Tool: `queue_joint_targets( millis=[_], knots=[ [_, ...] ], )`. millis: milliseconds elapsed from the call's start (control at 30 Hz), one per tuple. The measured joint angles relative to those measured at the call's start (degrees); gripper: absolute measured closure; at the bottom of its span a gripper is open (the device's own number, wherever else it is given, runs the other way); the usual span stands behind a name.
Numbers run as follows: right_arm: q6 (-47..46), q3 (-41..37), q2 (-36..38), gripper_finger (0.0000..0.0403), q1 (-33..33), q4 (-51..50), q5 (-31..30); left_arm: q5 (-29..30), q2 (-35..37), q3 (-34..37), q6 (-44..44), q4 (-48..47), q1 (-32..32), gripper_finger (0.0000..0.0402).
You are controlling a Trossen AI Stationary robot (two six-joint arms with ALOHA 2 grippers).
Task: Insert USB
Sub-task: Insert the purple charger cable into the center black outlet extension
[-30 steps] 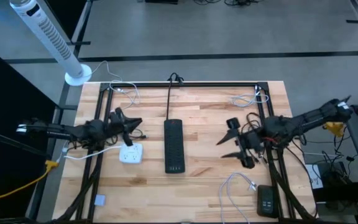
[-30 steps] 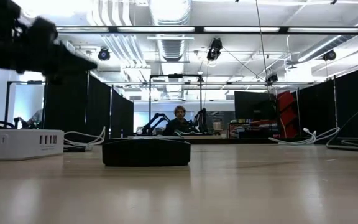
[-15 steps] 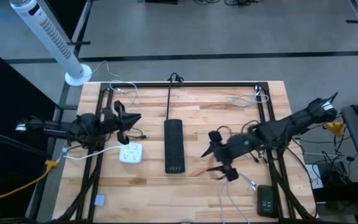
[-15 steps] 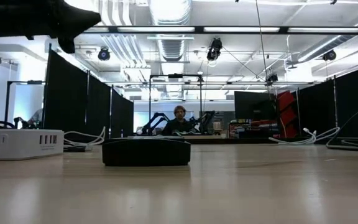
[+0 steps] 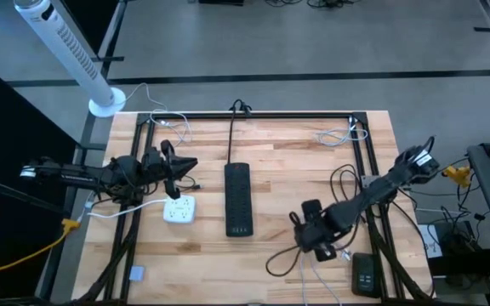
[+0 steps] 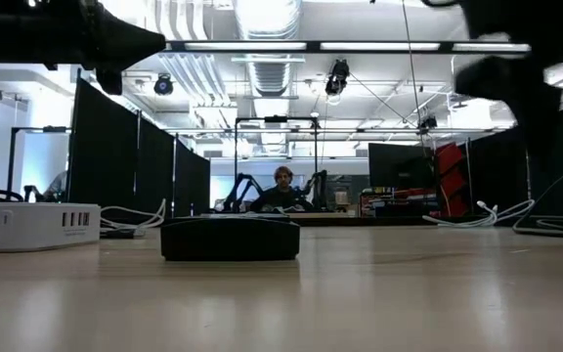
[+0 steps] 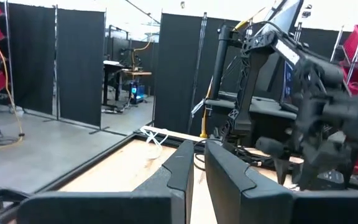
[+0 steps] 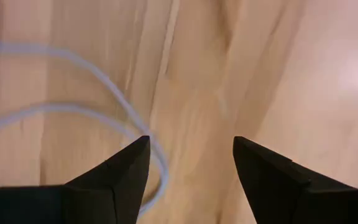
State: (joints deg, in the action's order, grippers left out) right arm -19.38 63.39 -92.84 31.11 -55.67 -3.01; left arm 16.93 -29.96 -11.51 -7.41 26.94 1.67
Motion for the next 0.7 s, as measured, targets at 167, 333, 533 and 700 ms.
queue_joint_targets(
  millis=[167, 333, 533, 700],
  knots=[
    [-10.5, -6.8, 0.4, 0.0197, 2.1, -0.4, -0.2, -2.9, -1.0, 0.0, -2.6, -0.1, 0.0, 0.0374],
    [-21.5, -11.9, 2.8, 0.0191, 4.2, -0.3, 0.0, -3.1, -2.1, 0.0, -2.8, 0.1, 0.0, 0.0374],
    [-32.4, -15.2, 6.3, 0.0179, 7.8, 1.5, 2.8, -3.1, -2.7, 0.0, -2.8, 0.0, 0.0, 0.0374],
    [-39.9, -16.1, 7.1, 0.0177, 10.2, 2.4, 5.9, -3.1, -2.7, 0.0, -2.8, 0.0, 0.0, 0.0374]
  ],
)
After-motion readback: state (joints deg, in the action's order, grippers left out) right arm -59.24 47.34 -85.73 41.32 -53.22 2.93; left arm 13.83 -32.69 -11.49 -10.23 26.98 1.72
